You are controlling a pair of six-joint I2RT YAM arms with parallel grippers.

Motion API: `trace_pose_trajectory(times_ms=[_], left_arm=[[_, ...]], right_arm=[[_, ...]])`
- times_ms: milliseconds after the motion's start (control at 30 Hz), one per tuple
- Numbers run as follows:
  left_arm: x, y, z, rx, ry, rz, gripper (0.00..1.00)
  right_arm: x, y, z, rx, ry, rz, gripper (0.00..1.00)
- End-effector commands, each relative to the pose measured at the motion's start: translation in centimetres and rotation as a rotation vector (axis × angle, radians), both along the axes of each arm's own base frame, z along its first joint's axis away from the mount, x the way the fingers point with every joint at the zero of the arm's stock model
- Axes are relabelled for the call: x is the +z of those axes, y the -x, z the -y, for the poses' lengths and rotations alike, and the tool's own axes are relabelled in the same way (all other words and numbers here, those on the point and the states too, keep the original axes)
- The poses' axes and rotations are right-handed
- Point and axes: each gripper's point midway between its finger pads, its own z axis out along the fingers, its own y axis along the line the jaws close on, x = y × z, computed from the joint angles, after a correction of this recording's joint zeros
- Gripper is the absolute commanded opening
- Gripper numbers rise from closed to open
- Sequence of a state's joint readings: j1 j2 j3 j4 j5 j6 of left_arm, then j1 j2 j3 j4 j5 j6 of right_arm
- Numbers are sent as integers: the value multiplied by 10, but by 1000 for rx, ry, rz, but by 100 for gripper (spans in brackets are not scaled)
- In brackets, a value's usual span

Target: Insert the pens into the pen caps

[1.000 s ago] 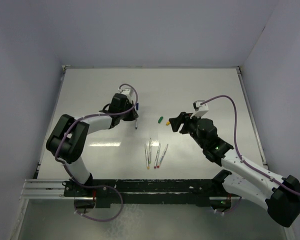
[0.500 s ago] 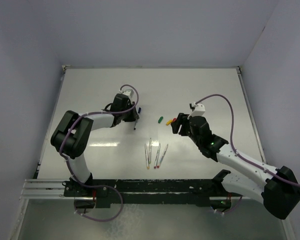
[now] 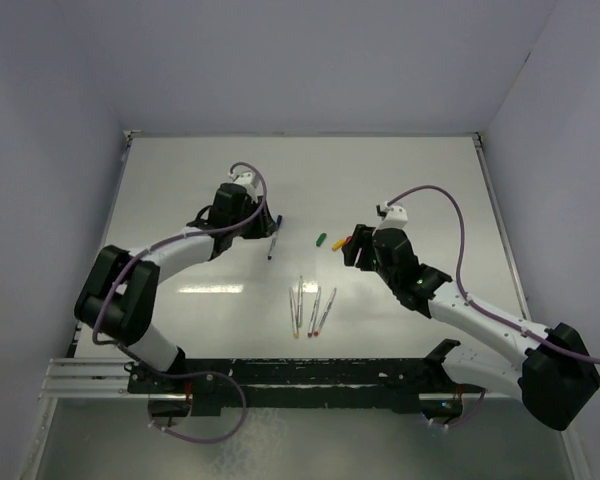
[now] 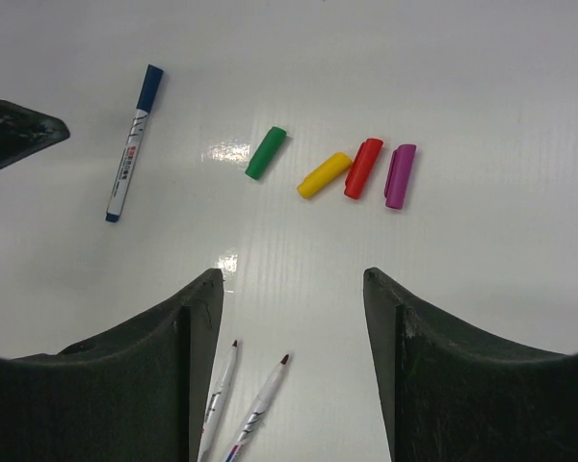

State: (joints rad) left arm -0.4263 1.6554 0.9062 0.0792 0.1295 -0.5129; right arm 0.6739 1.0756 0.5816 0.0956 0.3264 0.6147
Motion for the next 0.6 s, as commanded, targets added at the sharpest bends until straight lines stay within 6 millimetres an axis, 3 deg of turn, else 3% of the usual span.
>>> trace_pose_trajectory(times_ms=[0, 300, 567], left_arm=[[41, 24, 3, -20, 64, 81, 42], [0, 124, 21, -102, -2, -29, 44], [-8, 155, 26, -118, -65, -62, 48]], right_arm=[[24, -11, 1, -48, -36, 56, 62], [23, -9, 0, -51, -64, 61, 60], [24, -5, -2, -41, -98, 61, 60]])
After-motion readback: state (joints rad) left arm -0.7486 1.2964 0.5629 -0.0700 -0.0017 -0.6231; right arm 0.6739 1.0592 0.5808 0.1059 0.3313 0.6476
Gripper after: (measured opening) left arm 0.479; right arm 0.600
